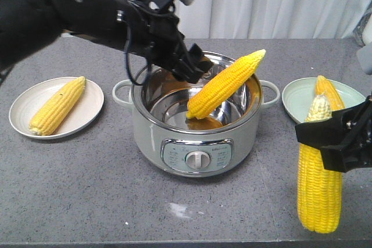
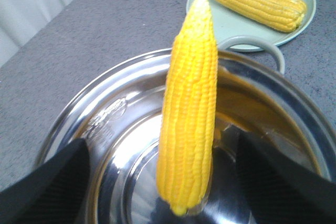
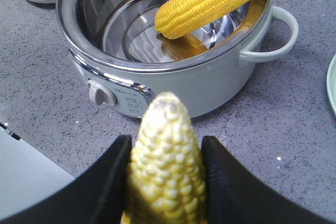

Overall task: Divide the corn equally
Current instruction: 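Grasp the last corn cob with the left gripper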

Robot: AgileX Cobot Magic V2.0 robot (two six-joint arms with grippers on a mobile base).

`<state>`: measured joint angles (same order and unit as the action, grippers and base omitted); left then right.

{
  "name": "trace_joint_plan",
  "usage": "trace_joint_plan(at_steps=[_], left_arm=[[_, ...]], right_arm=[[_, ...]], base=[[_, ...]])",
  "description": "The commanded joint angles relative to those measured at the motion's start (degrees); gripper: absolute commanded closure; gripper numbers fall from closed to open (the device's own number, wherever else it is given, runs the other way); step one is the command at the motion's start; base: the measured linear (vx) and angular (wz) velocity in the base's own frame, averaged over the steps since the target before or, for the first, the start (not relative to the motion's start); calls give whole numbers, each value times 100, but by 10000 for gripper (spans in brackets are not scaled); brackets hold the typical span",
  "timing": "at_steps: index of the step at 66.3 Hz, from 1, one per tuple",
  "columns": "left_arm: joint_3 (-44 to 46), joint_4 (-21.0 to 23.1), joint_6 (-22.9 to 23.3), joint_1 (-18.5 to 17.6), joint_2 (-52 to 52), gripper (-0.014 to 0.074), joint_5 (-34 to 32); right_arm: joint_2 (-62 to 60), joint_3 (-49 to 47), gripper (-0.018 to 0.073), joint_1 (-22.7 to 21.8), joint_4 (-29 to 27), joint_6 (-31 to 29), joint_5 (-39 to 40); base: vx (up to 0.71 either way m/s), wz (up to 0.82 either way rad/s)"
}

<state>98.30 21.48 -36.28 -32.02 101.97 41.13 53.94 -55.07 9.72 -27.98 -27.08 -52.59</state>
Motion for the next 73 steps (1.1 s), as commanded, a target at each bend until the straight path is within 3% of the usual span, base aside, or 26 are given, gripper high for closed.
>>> trace_joint_plan(at_steps=[1,30,55,73], left_arm=[[417,120,-24,-109,-3,37,-208],[858,126,-24,-212,960,37,-238],[858,124,-24,-275,1348,43,-957],[858,131,-24,-275,1448,172,-1083]], right_arm=[[-71,-143,353,-34,-145,-45,300],[-71,-143,353,-34,-145,-45,305],[-71,-143,353,-34,-145,-45,307],[-71,-143,353,-34,-145,-45,307]], base=[[0,0],[0,0],[0,0],[0,0]])
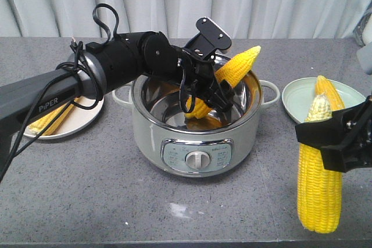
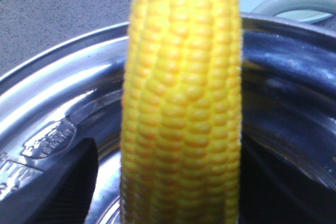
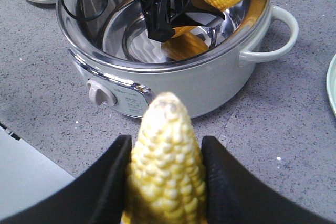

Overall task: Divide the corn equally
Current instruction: 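Grasp the last corn cob with the left gripper, then lift the cob out of the pot and hold it above the cream-white plate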

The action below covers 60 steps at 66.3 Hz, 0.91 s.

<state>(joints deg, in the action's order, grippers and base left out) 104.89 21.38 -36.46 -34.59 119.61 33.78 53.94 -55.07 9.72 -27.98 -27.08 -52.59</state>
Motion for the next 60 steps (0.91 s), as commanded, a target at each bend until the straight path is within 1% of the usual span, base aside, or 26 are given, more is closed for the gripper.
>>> trace_joint_plan(at_steps=[1,9,17,36,46,49,54,59,60], left_arm=[[199,141,-5,-17,-315,183,-346],[199,141,16,-17,-315,259,-304],[199,141,22,-17,-315,304,-107],[199,112,54,-6,-763,311,316],[199,-161,72,-6,-1180,311,581],[199,-281,181,1,-1323,311,685],[199,-515,527,45,-1530,311,847],[199,-849,1099,123,-1750,311,1008],[199,-880,1147,139,-1787,311,1033]], right_arm=[[-71,-143,353,-34,-145,-45,307],[-71,-143,353,-34,-145,-45,307],[-71,-143,353,-34,-145,-45,307],[-71,-143,353,-34,-145,-45,307],[-71,-143,353,-34,-145,-45,301],[-71,-143,353,-34,-145,-45,301],[-71,-143,353,-34,-145,-45,301],[-71,-143,353,-34,-145,-45,301],[-71,-143,353,-34,-145,-45,301]], base=[[0,0],[0,0],[0,0],[0,0],[0,0],[0,0],[0,0],[0,0],[0,0]])
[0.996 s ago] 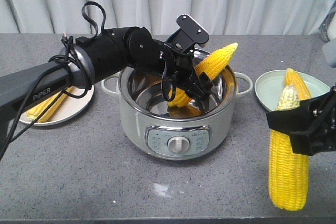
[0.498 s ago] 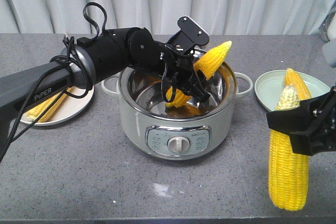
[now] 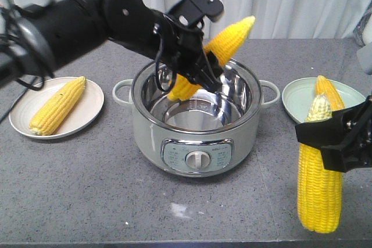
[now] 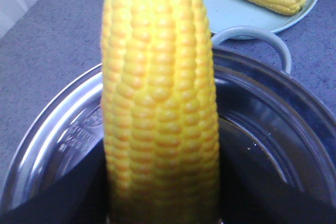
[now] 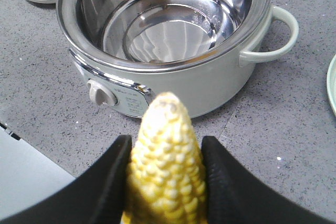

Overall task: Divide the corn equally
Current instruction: 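Lift the cob out of the pot and hold it above the cream-white plate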

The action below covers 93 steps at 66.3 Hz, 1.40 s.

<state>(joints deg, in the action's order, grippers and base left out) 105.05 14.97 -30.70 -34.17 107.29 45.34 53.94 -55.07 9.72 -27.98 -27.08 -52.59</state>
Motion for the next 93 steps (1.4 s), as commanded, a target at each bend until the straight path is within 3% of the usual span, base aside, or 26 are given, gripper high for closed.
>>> trace_joint_plan(at_steps=[1,8,12,36,58,78,93], left_arm=[[183,-318,707,132,-611,311,-79],[130,-525,1442,339,-913,311,72],[4,-525,1583,436,-1084,311,66],[-2450,-525,1576,530,-2842,311,-1137],[-4139,-531,1513,530,-4333,311,-1568],[-4779,-531,1378,530,-5238,311,-1526],[-4779,-531,1378,530,-5203,311,-1398]], right_arm=[[-71,-143,353,-34,-145,-45,301],[-71,-143,353,-34,-145,-45,301],[-71,-143,353,-34,-145,-45,301],[-71,-143,353,-34,-145,-45,301],[-71,-143,353,-34,-145,-45,307],[-71,-143,353,-34,-145,-45,307],[-71,-143,353,-34,-145,-45,307]], base=[[0,0],[0,0],[0,0],[0,0],[0,0],[0,0],[0,0]])
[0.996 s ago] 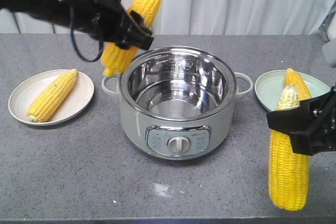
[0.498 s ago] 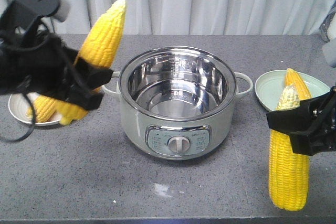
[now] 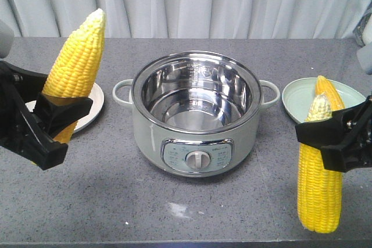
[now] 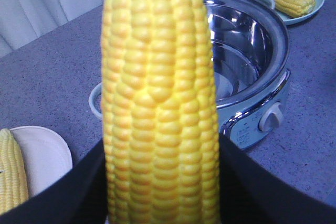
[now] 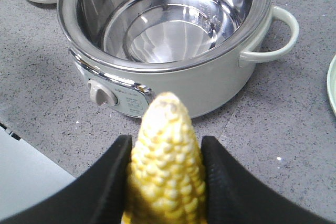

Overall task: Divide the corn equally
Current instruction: 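Lift the cob out of the pot and hold it above the cream-white plate, then turn the base away from the pot while both grippers hold cobs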

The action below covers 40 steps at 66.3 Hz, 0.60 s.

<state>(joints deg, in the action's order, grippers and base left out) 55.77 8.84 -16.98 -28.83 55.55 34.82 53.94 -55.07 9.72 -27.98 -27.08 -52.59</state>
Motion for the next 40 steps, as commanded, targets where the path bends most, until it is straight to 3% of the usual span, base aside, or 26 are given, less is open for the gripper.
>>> trace_joint_plan(at_steps=[1,40], left_arm=[[149,82,6,-5,-25,311,-346],[149,82,6,-5,9,311,-346]], right_arm=[[-71,-143,353,-34,-145,-45,307],[-71,-143,353,-34,-145,-45,300]], base=[[0,0],[0,0]])
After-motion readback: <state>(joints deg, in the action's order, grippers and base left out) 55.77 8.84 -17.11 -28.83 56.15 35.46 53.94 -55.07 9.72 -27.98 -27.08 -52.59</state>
